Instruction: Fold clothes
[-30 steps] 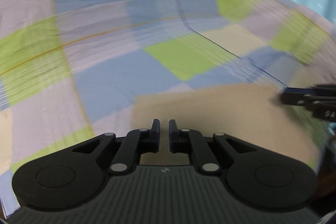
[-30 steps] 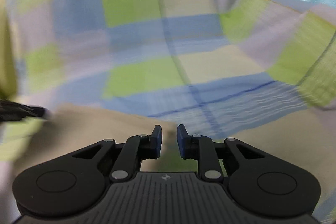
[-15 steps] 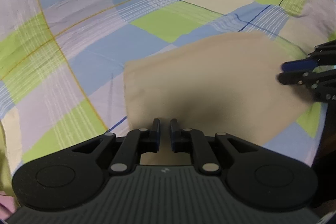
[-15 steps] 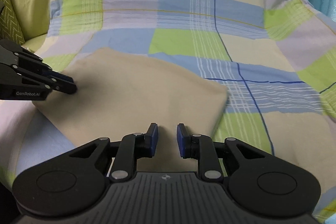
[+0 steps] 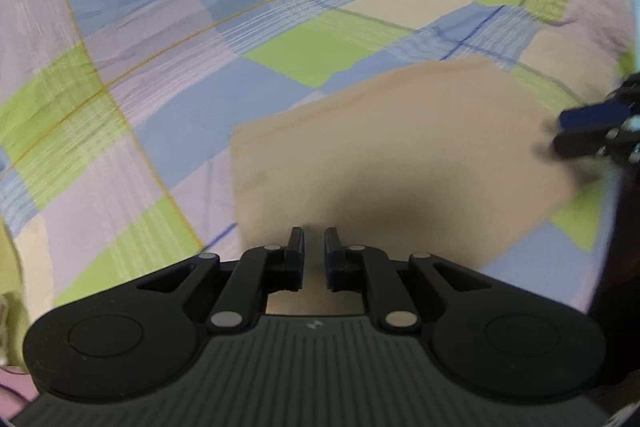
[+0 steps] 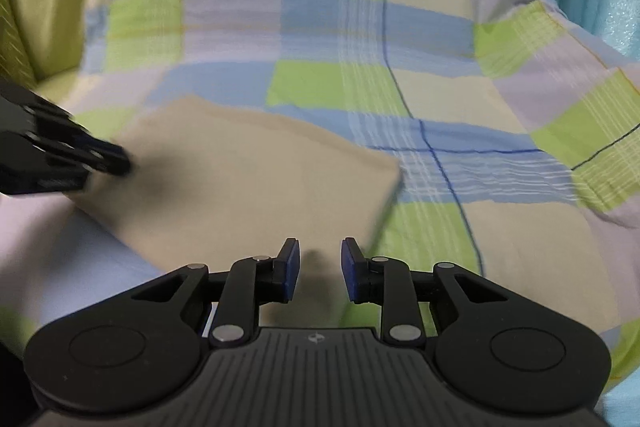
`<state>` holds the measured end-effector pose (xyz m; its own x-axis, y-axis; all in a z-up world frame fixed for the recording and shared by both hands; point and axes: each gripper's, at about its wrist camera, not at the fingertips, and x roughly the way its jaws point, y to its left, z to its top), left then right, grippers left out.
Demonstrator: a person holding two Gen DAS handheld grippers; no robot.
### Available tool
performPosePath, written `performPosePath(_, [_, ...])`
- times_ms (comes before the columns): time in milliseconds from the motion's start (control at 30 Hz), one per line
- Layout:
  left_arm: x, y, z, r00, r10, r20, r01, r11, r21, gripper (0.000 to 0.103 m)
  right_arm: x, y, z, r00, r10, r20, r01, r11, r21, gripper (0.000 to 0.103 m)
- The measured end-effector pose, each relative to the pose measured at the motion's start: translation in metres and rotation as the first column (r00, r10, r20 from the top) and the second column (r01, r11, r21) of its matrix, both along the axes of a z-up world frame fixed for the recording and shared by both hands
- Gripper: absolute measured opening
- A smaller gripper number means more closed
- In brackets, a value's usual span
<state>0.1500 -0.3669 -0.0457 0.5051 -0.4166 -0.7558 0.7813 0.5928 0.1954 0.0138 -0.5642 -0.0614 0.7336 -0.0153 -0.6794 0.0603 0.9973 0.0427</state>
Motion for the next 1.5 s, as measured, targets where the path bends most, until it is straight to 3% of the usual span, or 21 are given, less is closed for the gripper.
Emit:
performPosePath(133, [-0.011, -0.004, -0.007, 0.999, -0.046, 0.022, 0.046, 0.999, 0.03, 0.008, -0.004, 0.011, -0.001, 0.998, 0.056, 0.002, -0.056, 0.995, 0.082, 0.027])
performPosePath(300, [-0.012, 0.003, -0.009, 0.998, -0.052, 0.029, 0.05, 0.998, 0.038, 0.008, 0.003, 0.015, -0.015, 0.995, 0.062, -0.078, -0.057, 0.996, 0.062, 0.027])
performPosePath(767, [-0.009, 0.017, -0.007, 0.999, -0.023, 0.049, 0.02, 0.998, 0.065, 0.009, -0.017, -0.005, -0.017, 0.995, -0.027, -0.097, 0.032, 0.998, 0.052, 0.026])
performPosePath(833, [-0.005, 0.023, -0.003, 0.999, 0.006, 0.049, -0.008, 0.999, 0.051, 0.009, -0.02, -0.01, -0.019, 0.992, -0.064, -0.109, 0.069, 0.997, 0.036, 0.035])
performPosePath(933, [-0.006, 0.027, 0.002, 1.0, -0.003, 0.014, 0.003, 1.0, -0.012, 0.009, -0.028, -0.018, -0.017, 0.992, -0.092, -0.083, 0.098, 0.993, 0.062, 0.035])
performPosePath(1033, [-0.019, 0.018, 0.0, 0.997, -0.08, -0.014, 0.079, 0.996, -0.039, 0.009, -0.034, -0.017, -0.008, 0.999, -0.052, 0.002, 0.051, 0.993, 0.11, 0.034])
performPosePath(1167, [-0.028, 0.016, -0.008, 0.991, -0.132, -0.015, 0.132, 0.991, -0.014, 0.009, -0.029, 0.002, -0.005, 0.998, 0.049, 0.038, -0.053, 0.99, 0.127, 0.034])
performPosePath(1333, [-0.02, 0.038, -0.012, 0.993, -0.103, -0.055, 0.101, 0.994, -0.037, 0.011, -0.012, 0.029, -0.015, 0.992, 0.126, -0.027, -0.123, 0.989, 0.083, 0.031])
performPosePath(1500, [-0.018, 0.044, -0.01, 0.994, -0.091, -0.064, 0.088, 0.995, -0.043, 0.011, -0.008, 0.026, -0.015, 0.992, 0.109, -0.06, -0.104, 0.992, 0.078, 0.026])
